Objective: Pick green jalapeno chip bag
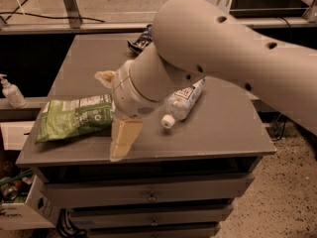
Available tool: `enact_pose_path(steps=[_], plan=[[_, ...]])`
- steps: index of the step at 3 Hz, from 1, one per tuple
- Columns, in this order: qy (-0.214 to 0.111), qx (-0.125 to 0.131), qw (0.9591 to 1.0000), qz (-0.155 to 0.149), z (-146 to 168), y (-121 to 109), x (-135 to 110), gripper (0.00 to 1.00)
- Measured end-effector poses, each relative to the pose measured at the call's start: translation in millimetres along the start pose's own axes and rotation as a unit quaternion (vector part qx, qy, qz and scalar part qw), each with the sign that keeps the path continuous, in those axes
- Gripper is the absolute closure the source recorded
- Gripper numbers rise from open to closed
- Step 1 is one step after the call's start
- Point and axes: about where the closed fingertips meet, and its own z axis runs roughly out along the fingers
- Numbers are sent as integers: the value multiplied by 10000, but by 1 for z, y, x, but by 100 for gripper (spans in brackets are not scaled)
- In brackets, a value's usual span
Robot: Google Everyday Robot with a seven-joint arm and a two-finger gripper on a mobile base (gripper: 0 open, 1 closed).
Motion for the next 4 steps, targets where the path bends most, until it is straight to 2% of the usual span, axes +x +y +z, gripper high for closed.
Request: enact_pose_path(steps=[1,2,3,4], plan=[[-19,197,9998,11,27,-13,-2,0],[34,263,9996,103,48,-17,0,0],[-39,276,9995,177,67,-15,0,18],[-30,286,9995,155,65,-15,-2,18]])
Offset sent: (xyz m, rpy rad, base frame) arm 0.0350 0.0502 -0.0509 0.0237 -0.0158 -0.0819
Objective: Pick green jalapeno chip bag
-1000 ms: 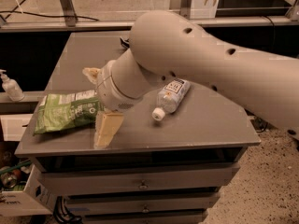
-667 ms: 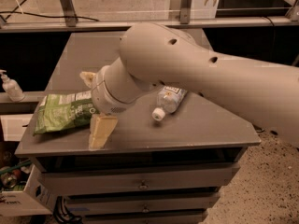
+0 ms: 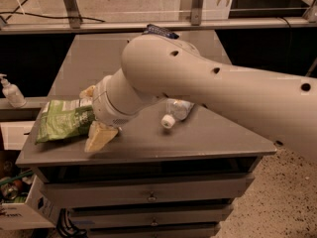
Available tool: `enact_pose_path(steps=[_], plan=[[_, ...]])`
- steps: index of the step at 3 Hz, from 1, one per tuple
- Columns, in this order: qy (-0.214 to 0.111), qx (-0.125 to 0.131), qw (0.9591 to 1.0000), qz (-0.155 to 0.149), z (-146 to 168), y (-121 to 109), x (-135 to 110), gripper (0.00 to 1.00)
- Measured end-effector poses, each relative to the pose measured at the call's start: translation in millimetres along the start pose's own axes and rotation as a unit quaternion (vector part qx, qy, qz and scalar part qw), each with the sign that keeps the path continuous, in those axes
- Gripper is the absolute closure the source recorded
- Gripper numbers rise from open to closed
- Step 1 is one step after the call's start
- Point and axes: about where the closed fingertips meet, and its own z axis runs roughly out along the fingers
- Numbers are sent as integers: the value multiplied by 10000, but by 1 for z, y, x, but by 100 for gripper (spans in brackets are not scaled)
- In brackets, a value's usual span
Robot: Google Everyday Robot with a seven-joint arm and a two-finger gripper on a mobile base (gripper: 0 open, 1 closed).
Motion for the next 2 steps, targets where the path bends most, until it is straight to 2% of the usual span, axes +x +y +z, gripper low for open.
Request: enact_pose_path(steps=[1,2], plan=[[4,10,10000,-21,-1,0,-2,0],[5,11,10000,-24,-1,0,-2,0]])
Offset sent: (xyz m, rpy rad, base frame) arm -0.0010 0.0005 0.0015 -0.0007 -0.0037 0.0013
